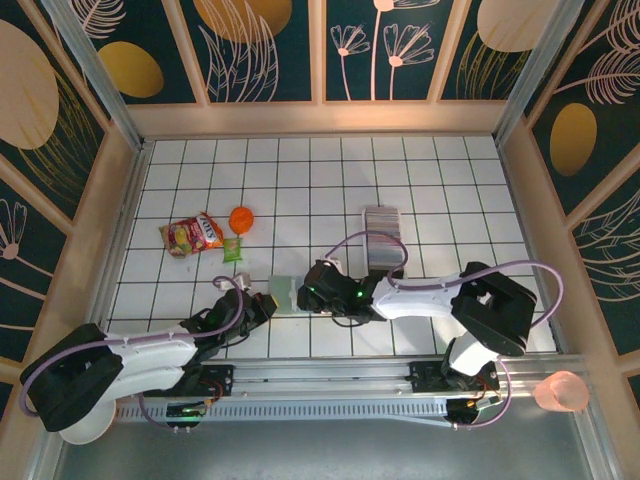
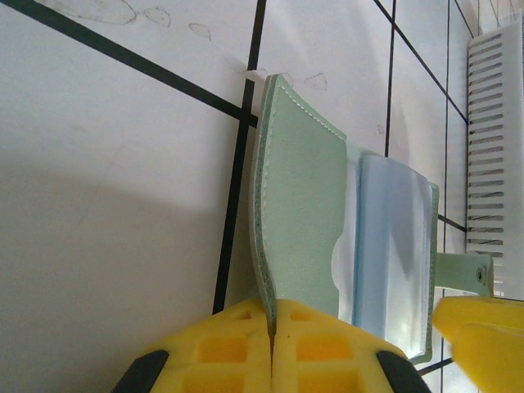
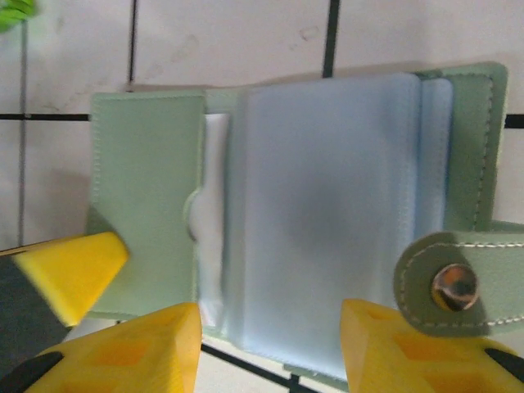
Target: Put the credit cards into the card holder
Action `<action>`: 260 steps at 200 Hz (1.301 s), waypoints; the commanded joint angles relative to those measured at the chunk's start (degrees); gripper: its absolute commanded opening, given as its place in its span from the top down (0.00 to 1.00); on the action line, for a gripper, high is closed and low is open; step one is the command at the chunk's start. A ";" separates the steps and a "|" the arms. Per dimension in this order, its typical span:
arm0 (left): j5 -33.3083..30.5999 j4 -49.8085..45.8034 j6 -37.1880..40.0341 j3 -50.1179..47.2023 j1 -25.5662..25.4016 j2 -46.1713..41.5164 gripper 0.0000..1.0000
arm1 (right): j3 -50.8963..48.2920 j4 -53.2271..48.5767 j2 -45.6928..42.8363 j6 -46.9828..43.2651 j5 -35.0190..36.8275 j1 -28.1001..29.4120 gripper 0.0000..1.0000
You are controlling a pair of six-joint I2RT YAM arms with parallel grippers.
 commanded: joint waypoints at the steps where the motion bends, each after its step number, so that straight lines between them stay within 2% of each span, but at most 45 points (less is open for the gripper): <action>1: 0.74 -1.64 -0.32 -1.07 -0.18 -0.91 1.00 | 1.00 -2.31 2.19 1.07 2.46 0.52 0.52; 11: 0.60 -2.02 -0.29 -1.09 -0.22 -1.28 0.99 | 1.10 -2.99 2.46 1.25 3.34 0.66 0.52; 15: 0.55 -2.33 -0.06 -1.08 -0.20 -1.50 0.91 | 1.09 -3.10 2.70 1.33 3.51 0.73 0.52; 21: 0.33 -3.53 0.62 -0.78 -0.22 -2.01 0.71 | 1.16 -3.23 3.00 1.21 3.47 0.75 0.52; 24: -0.04 -4.80 1.09 -0.38 -0.18 -2.49 0.64 | 1.26 -3.38 3.23 1.25 3.52 0.75 0.52; 38: -3.34 -11.35 2.34 1.22 -0.19 -5.46 0.42 | 1.11 -3.81 4.06 1.79 3.66 0.97 0.52; 48: -5.37 -14.56 2.57 1.48 -0.21 -8.29 0.37 | 0.55 -3.78 4.39 2.37 3.57 0.93 0.52; 54: -6.56 -15.95 2.46 1.29 -0.21 -10.31 0.42 | 0.27 -3.68 4.49 2.45 3.56 0.93 0.52; 64: -7.92 -17.07 1.96 0.41 -0.18 -13.72 0.65 | -0.15 -3.76 4.29 2.83 3.85 1.00 0.52; 69: -8.58 -17.39 1.82 -0.17 -0.22 -15.34 0.69 | -0.37 -3.77 4.16 3.14 4.13 1.02 0.52; 94: -10.29 -19.14 -0.08 -2.82 -0.16 -20.89 0.74 | -0.66 -3.36 3.49 2.99 4.50 1.07 0.52; 124: -7.75 -16.79 0.59 -3.59 -0.19 -21.58 0.74 | 0.41 -2.51 4.53 2.85 4.06 1.31 0.52; 206: -3.40 -10.10 2.10 -0.89 -0.20 -10.31 0.90 | 3.70 2.71 6.46 2.16 1.75 1.28 0.52; 260: -1.86 -7.67 3.06 0.69 -0.24 -4.27 0.95 | 5.02 8.28 7.98 3.17 -0.37 1.37 0.52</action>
